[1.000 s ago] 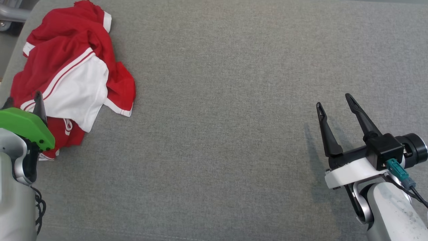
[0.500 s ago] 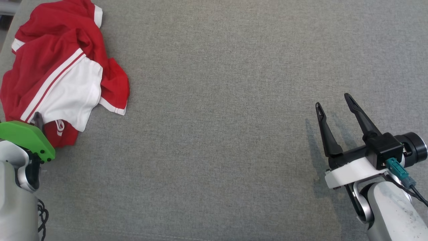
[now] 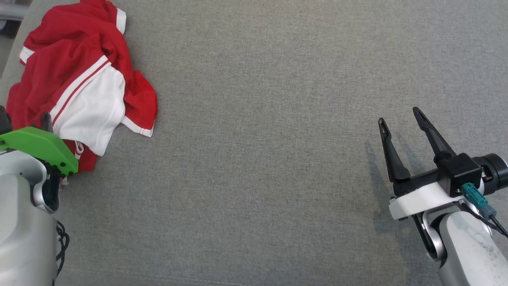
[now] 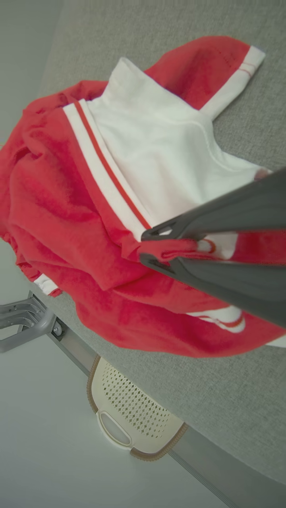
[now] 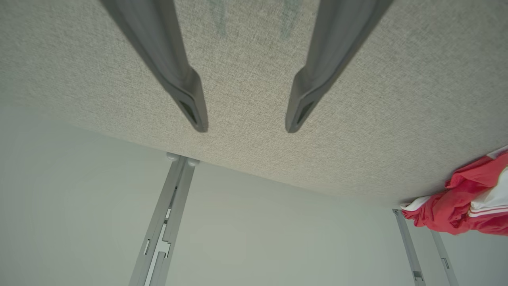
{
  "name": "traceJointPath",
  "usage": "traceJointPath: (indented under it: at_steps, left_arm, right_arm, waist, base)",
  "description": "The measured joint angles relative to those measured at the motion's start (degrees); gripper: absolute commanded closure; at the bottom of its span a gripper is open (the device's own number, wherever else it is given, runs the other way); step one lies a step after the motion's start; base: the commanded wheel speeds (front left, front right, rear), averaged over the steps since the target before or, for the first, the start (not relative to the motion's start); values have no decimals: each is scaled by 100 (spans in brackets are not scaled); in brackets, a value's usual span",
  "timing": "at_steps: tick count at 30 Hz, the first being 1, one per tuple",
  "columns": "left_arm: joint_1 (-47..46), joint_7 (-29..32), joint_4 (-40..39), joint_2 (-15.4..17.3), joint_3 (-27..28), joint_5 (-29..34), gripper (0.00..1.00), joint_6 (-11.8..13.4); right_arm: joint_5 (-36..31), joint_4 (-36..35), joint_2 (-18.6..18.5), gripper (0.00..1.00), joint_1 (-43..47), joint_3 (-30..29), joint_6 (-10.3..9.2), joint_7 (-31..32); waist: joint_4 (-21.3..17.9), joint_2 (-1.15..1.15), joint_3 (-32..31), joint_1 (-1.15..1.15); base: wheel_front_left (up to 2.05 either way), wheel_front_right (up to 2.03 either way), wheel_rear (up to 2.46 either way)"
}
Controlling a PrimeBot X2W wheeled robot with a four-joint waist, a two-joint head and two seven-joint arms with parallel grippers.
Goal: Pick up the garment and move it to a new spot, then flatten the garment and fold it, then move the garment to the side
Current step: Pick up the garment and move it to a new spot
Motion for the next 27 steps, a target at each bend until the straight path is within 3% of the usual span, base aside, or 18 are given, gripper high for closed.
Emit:
traceJointPath:
  at_steps: [11, 27]
  left_arm:
    - [-138, -748, -105, 74, -48, 107, 100, -198]
    - [-648, -1534, -828, 234, -873, 857, 100, -492]
  right_arm:
    - [47, 114, 73, 0, 2, 3, -26, 0]
    - [212, 249, 334, 0, 21, 45, -51, 0]
  waist:
    - [122, 0, -241, 0]
    - [191, 0, -883, -1]
  base:
    - [0, 0, 0]
    - [0, 0, 0]
